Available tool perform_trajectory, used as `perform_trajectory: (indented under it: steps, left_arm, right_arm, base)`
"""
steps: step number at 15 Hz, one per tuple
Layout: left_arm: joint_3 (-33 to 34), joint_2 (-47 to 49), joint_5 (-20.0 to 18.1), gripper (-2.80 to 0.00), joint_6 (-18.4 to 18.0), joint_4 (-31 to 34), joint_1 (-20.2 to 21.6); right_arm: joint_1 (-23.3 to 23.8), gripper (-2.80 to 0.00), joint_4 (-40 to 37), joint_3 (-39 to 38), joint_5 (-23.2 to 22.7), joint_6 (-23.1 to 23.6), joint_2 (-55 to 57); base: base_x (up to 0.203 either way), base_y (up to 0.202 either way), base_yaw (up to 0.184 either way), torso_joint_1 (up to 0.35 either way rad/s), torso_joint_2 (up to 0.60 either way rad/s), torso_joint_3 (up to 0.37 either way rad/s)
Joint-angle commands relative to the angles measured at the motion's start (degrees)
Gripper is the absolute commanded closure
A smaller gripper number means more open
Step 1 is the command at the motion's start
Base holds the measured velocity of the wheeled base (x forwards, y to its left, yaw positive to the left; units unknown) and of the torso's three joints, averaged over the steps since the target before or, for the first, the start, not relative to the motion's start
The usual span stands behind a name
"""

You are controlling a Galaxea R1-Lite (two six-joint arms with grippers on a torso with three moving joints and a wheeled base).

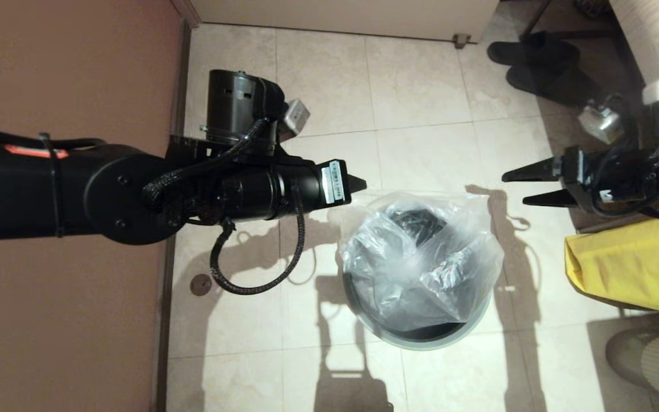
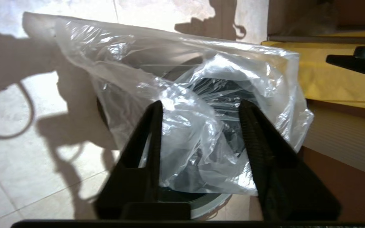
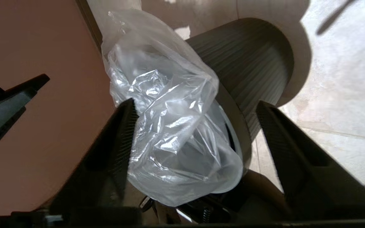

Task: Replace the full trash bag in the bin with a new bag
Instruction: Put the new garbage bag on the trash can

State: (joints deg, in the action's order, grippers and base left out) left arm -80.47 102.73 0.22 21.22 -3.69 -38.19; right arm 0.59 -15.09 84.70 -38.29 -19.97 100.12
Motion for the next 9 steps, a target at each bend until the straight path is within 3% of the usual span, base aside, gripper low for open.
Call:
perform_trajectory:
  steps: [1,3,5,9]
  left_arm:
    - [-1.34,1.50,0.12,0.00,0.13,0.00,-1.15]
    - [-2.38,3.90,0.30,0.00,0.03,-0.13,-2.11]
    - [-4.35,7.59,1.25,0.00,-0.30,-0.13,-2.77]
    - [-10.47,14.00,2.16,0.00,-2.08,1.40,-4.62]
  right_arm:
    - [1.83,0.00,-0.28,-0.03,-1.15,-0.29,-2.58]
    - [1.14,0.00,-0.51,-0.24,-4.19,-1.93,-3.34]
    - [-1.60,0.00,-0.39,0.05,-4.13,-2.58,-3.15]
    - [-8.18,0.00,-2.69,3.17,1.60,-2.54,-1.58]
  base:
    - [0.000,0.000,0.000,0.000,0.00,0.000]
    - [0.000,0.000,0.000,0.000,0.00,0.000]
    - [0.000,0.000,0.000,0.000,0.00,0.000]
    - [0.000,0.000,0.000,0.000,0.00,0.000]
